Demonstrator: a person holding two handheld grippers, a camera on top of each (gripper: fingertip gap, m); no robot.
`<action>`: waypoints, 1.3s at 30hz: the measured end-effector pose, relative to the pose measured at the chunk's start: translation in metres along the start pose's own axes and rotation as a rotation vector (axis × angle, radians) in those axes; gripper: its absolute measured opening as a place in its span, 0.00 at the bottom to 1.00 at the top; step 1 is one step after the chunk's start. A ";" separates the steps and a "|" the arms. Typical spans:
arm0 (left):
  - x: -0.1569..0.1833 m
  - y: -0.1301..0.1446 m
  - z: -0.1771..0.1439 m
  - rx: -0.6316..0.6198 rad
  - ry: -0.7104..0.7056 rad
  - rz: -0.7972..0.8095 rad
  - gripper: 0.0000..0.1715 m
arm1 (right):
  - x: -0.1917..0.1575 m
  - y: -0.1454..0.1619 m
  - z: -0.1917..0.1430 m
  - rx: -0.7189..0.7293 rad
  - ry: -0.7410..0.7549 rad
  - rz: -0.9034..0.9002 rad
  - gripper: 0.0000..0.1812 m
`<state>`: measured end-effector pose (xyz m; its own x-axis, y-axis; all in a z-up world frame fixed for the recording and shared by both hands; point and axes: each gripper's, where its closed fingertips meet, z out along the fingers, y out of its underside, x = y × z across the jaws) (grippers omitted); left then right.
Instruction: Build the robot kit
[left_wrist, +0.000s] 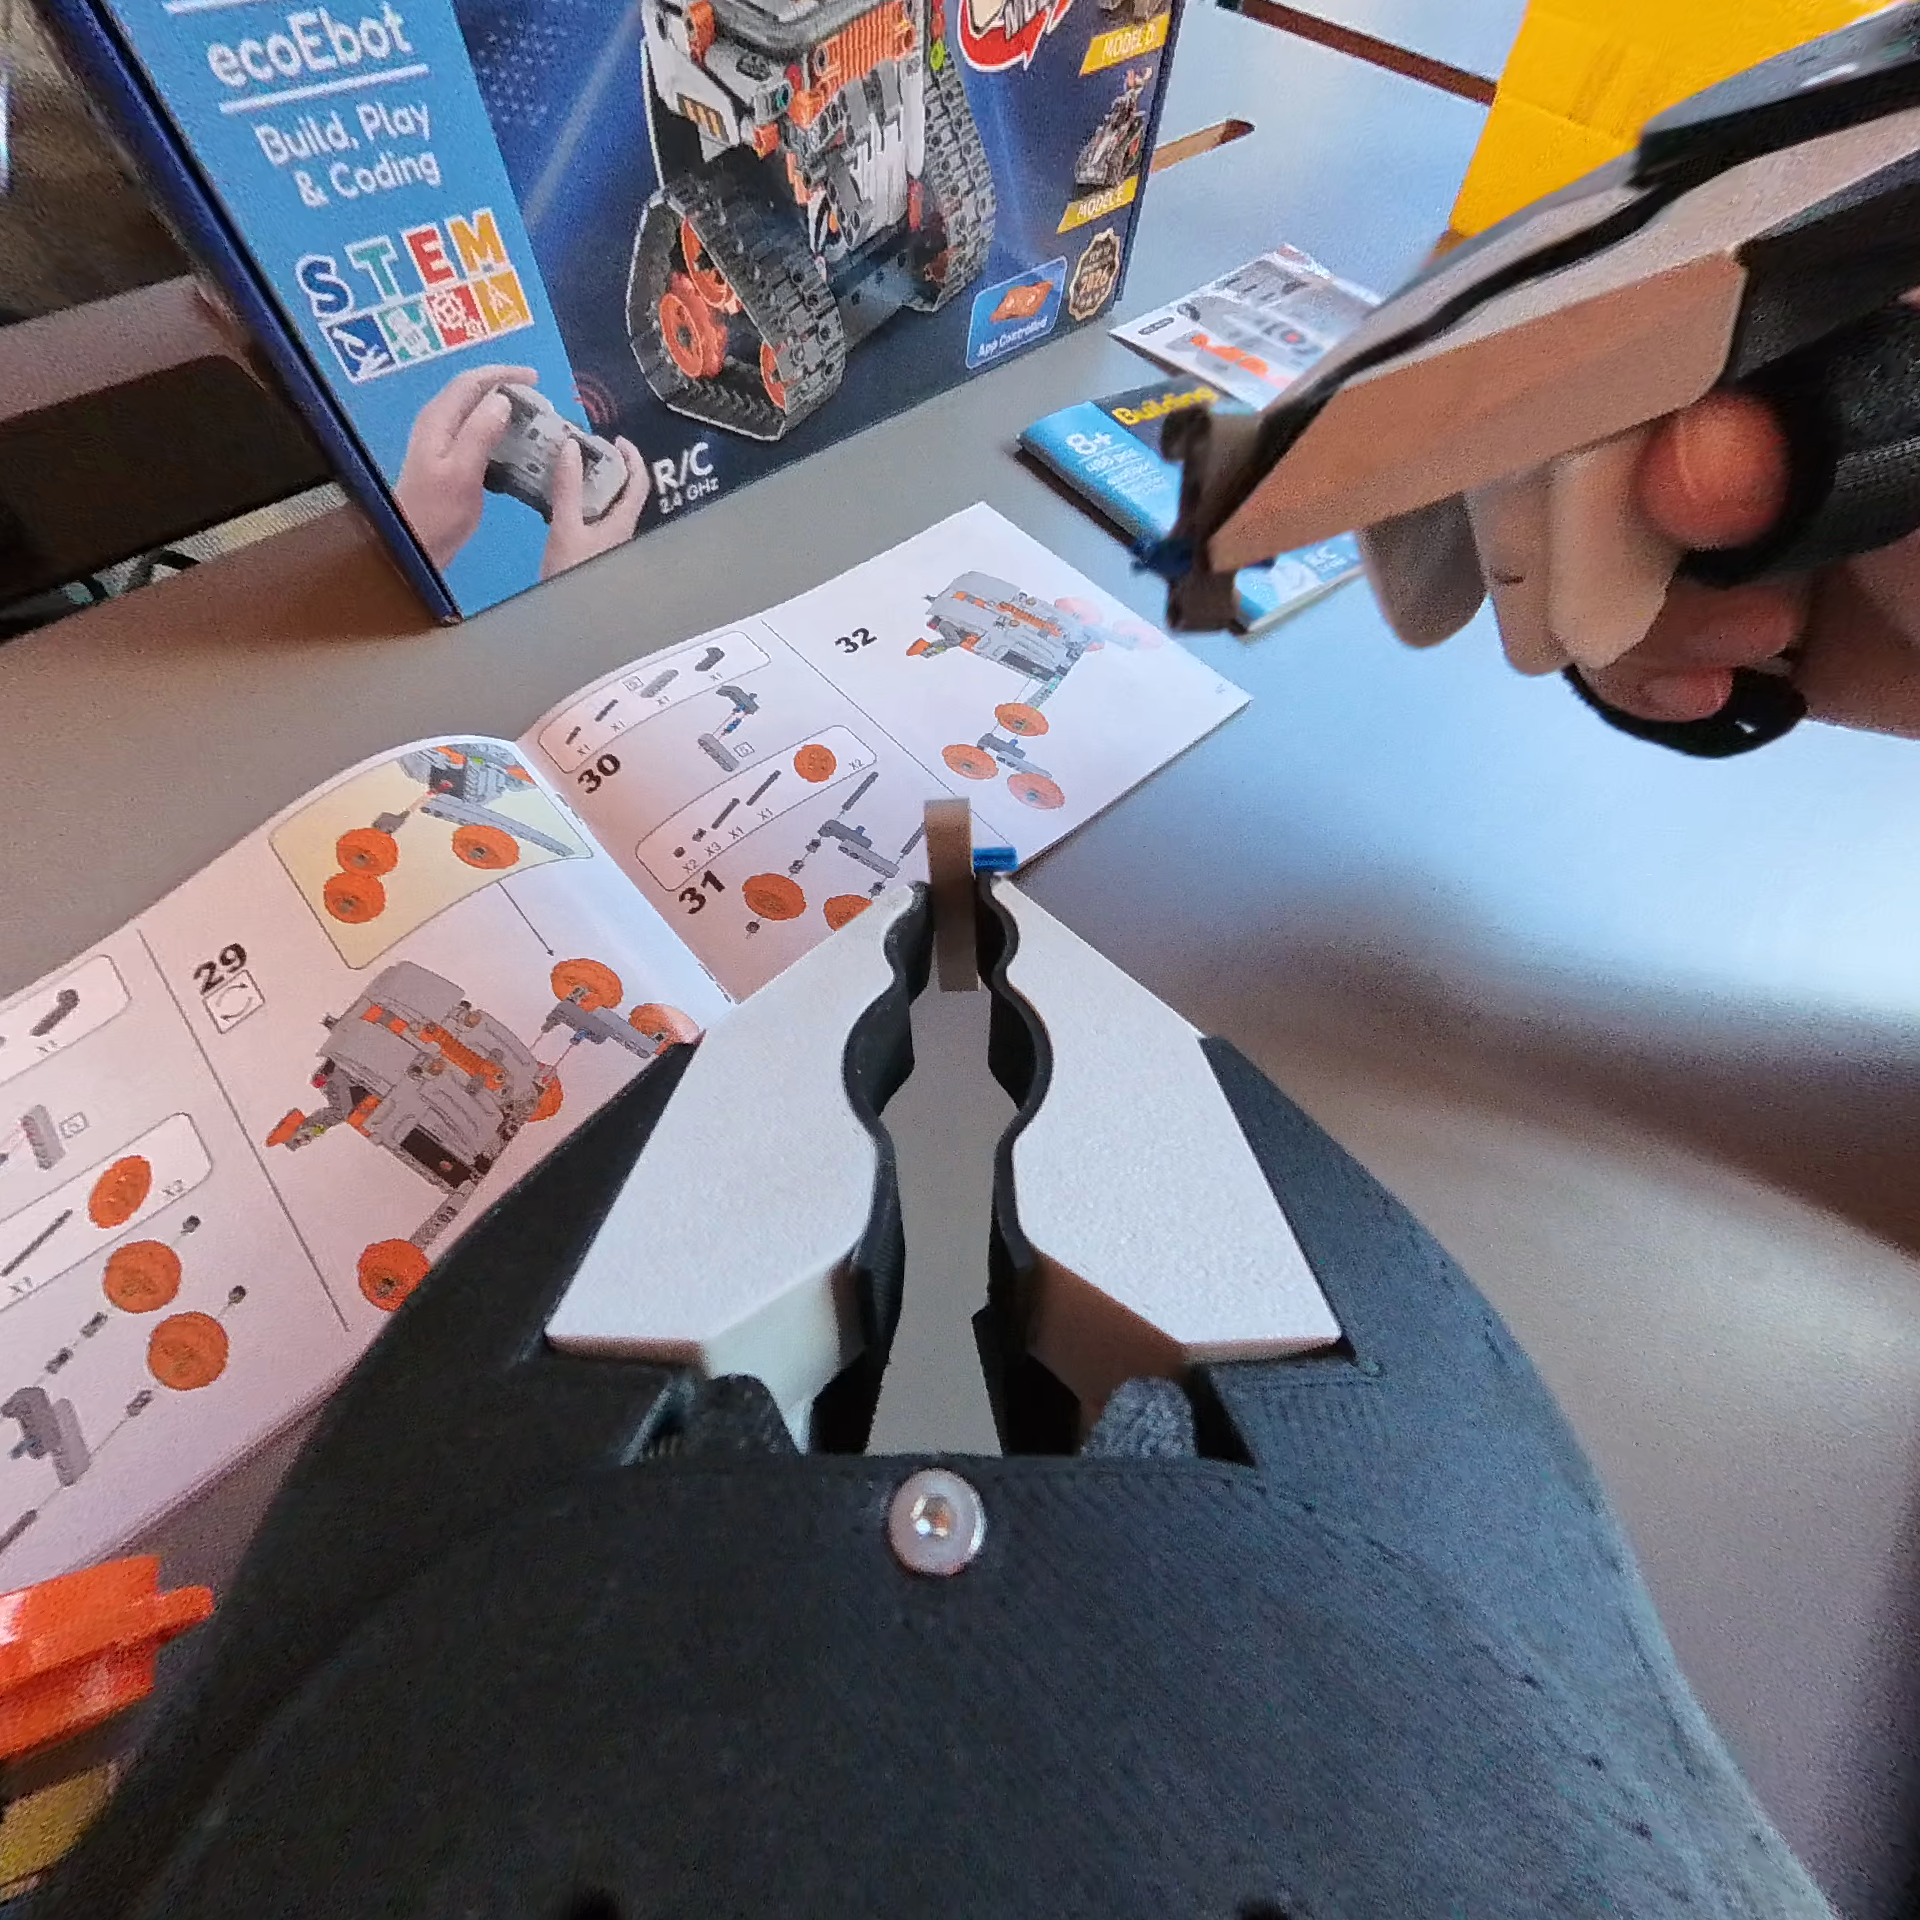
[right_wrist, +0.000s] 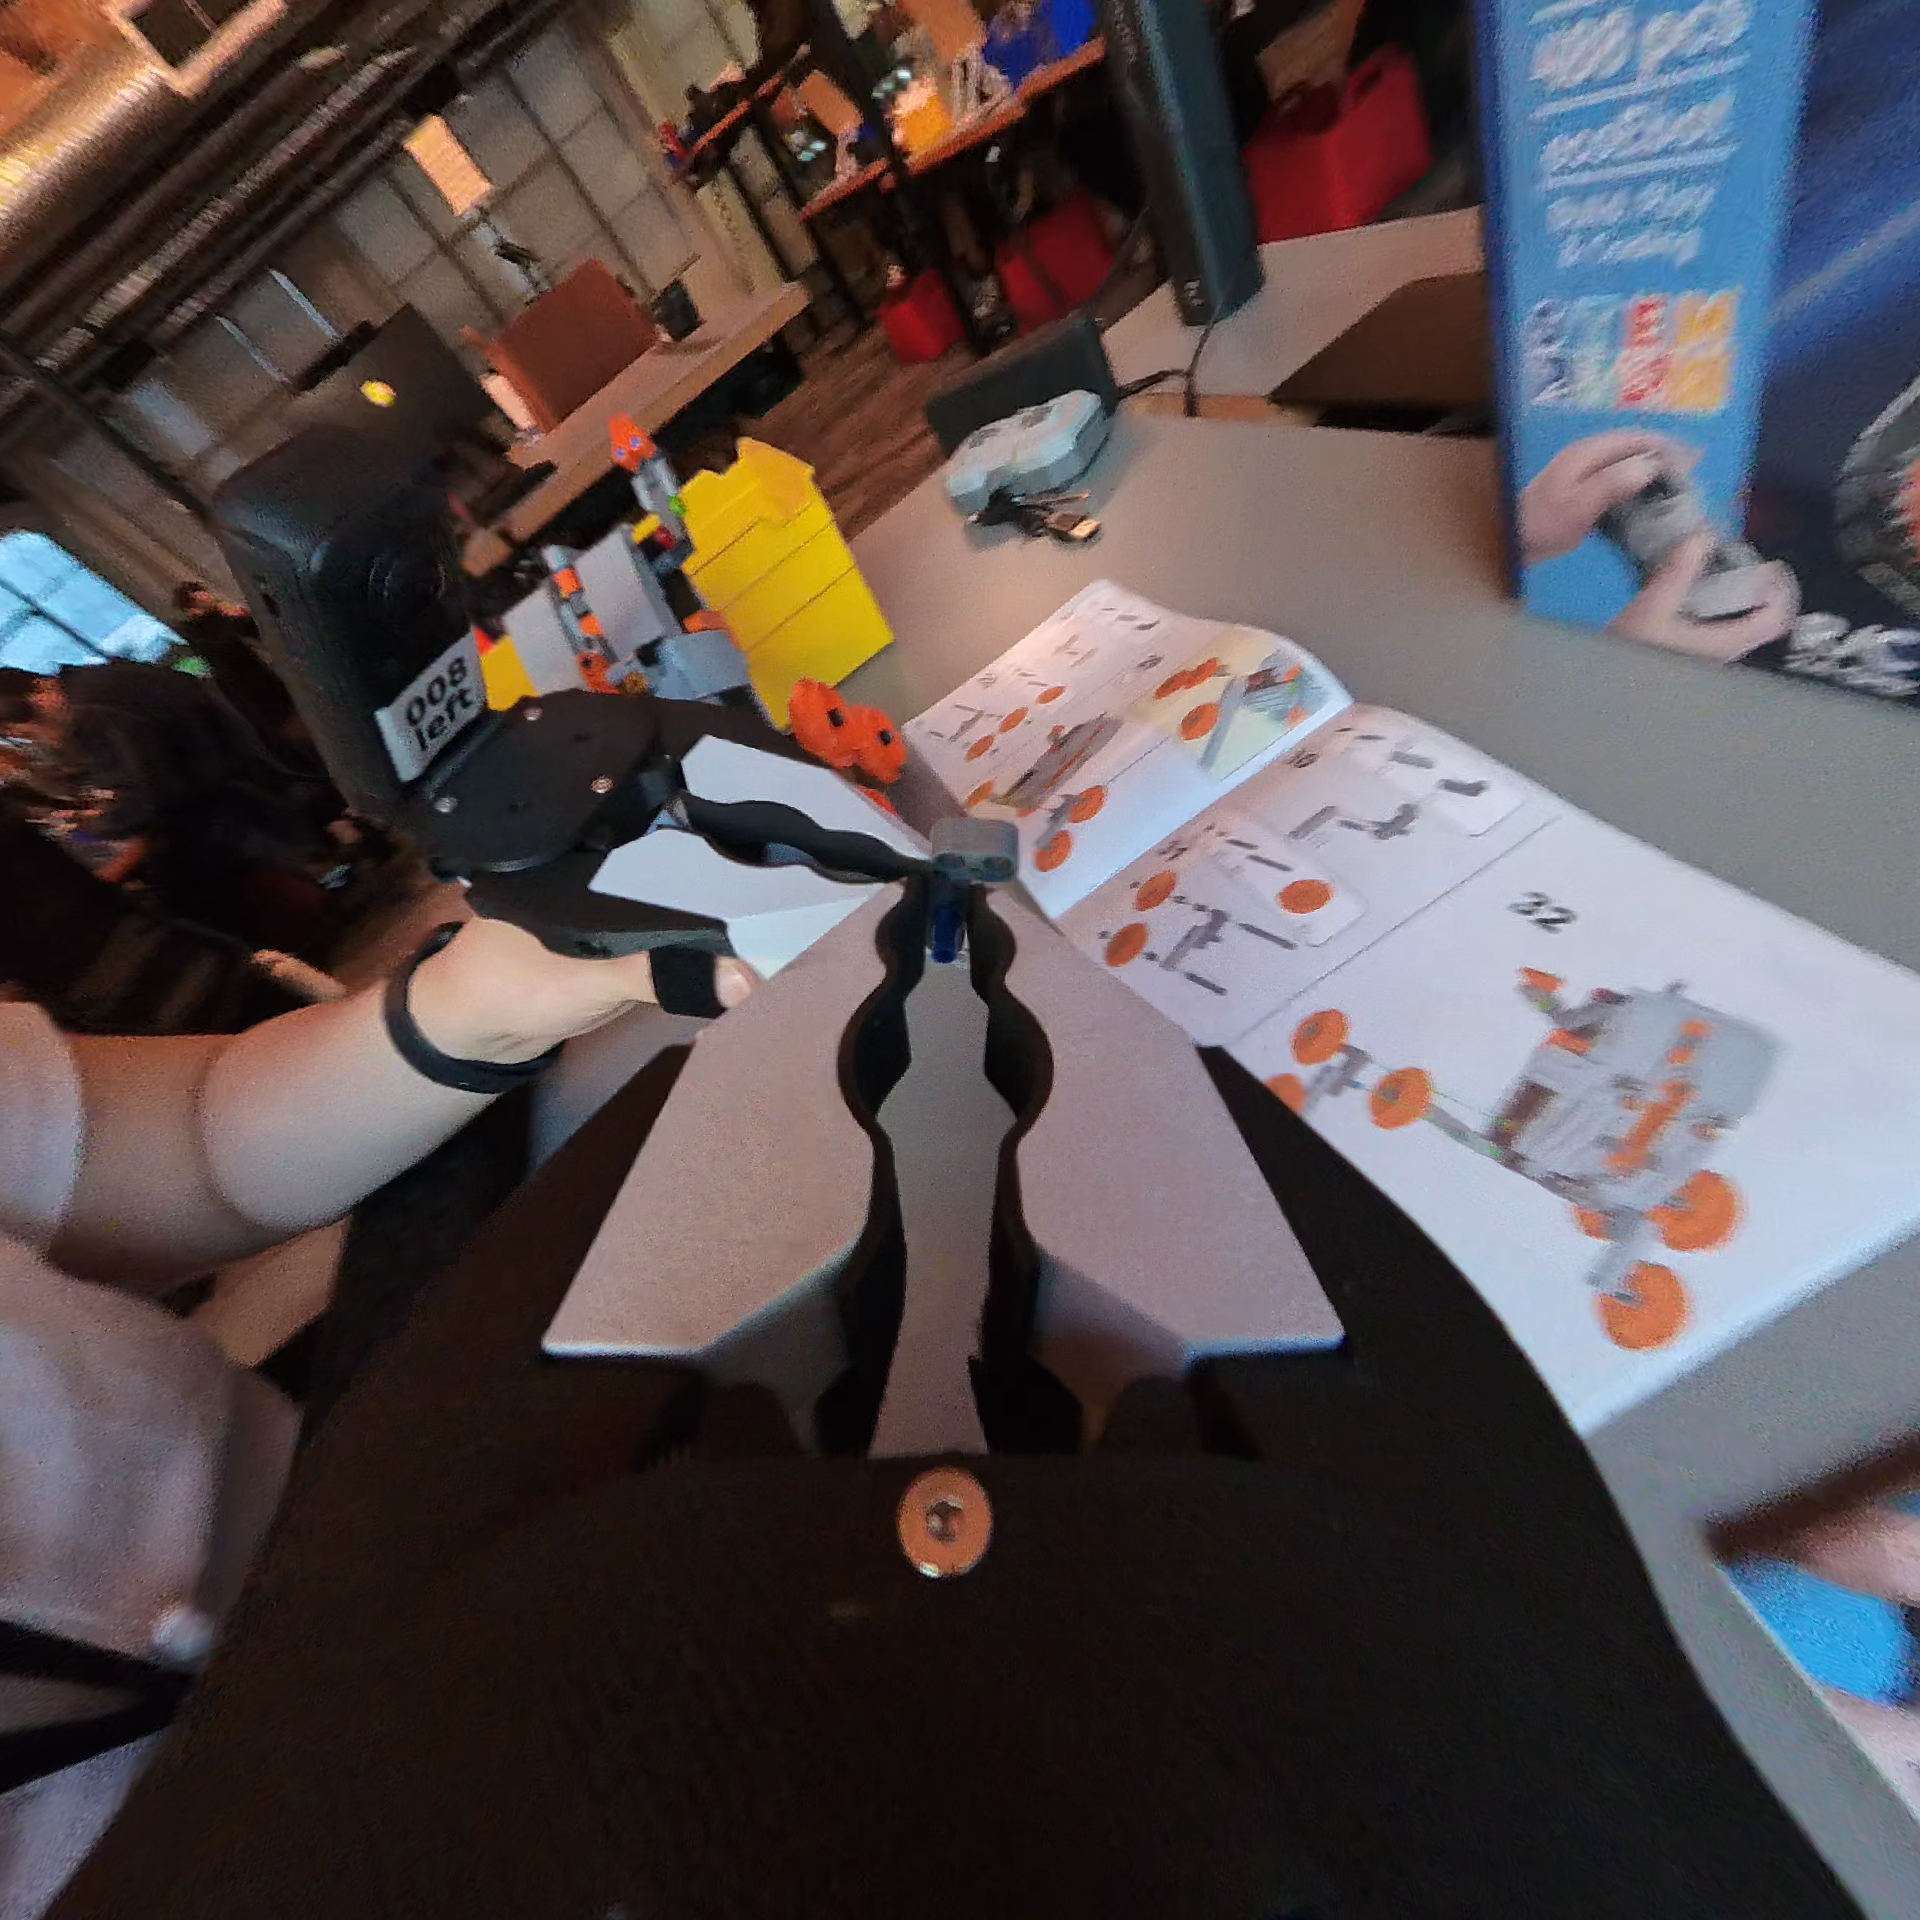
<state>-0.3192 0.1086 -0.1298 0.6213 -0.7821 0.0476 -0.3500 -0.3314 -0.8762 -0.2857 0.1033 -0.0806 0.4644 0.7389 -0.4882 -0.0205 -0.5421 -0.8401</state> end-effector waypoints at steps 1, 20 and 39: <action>0.000 0.000 0.000 -0.001 -0.018 0.031 0.03 | -0.002 0.002 0.005 0.005 -0.023 0.022 0.04; 0.002 -0.008 -0.003 0.032 -0.063 0.019 0.03 | -0.007 0.020 0.035 -0.035 0.029 0.005 0.04; 0.007 -0.010 -0.002 0.036 -0.080 0.171 0.04 | 0.000 0.019 0.029 -0.043 0.001 0.007 0.04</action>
<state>-0.3127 0.1058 -0.1193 0.6089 -0.7808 -0.1403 -0.4308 -0.1770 -0.8849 -0.3122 0.1046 -0.1039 0.4652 0.7349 -0.4935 0.0144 -0.5636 -0.8259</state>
